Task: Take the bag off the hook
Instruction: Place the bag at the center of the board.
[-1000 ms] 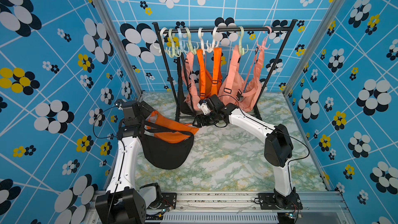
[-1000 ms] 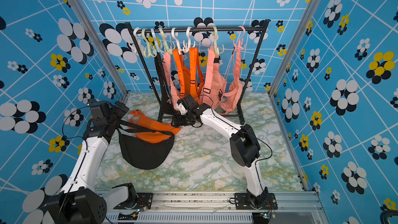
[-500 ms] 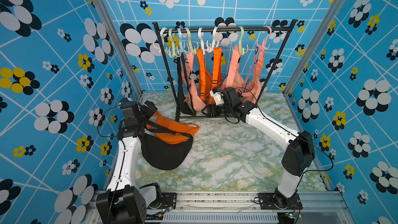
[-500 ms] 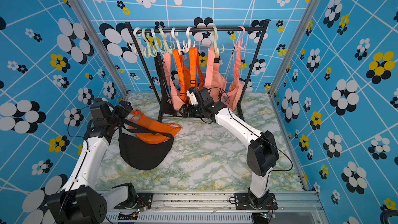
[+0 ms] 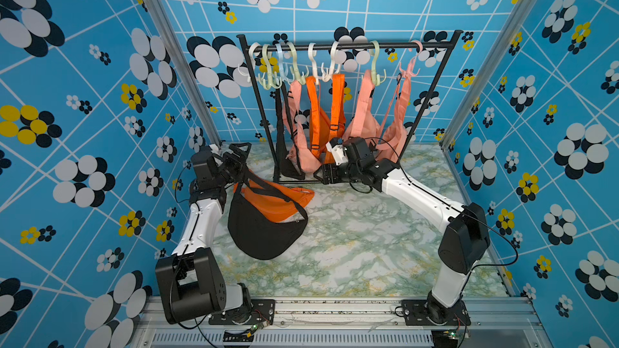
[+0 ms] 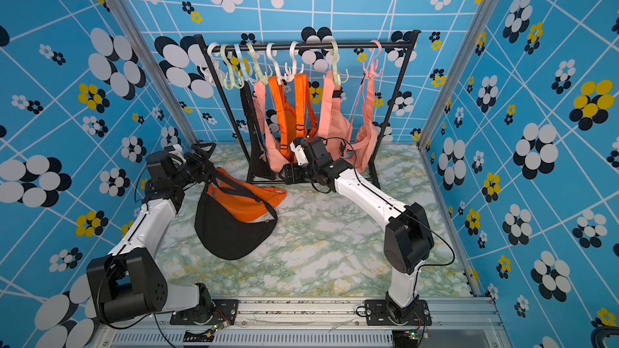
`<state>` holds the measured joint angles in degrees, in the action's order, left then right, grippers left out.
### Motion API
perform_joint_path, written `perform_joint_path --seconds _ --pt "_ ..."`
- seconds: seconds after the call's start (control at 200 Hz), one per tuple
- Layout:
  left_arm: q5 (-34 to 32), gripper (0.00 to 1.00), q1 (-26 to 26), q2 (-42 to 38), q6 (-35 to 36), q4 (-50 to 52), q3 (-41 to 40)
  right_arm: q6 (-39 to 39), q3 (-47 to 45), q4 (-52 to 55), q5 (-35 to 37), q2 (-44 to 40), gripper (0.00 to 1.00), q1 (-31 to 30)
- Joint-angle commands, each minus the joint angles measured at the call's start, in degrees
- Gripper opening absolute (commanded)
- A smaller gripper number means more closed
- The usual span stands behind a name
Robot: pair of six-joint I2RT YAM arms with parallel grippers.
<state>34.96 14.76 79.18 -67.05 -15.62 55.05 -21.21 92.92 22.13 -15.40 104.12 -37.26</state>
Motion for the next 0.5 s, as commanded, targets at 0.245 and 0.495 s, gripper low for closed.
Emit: perform_joint_path --seconds 0.245,0.495 --pt "-15.43 0.99 -1.60 -5.93 22.73 35.69 13.05 -0.41 0.42 -0.33 -3.46 -0.30 0.79 0.25" --pt "-28.76 0.99 0.03 -4.71 42.76 62.70 21.02 -2.85 3.48 -1.19 -6.66 3.45 0.80 0.30"
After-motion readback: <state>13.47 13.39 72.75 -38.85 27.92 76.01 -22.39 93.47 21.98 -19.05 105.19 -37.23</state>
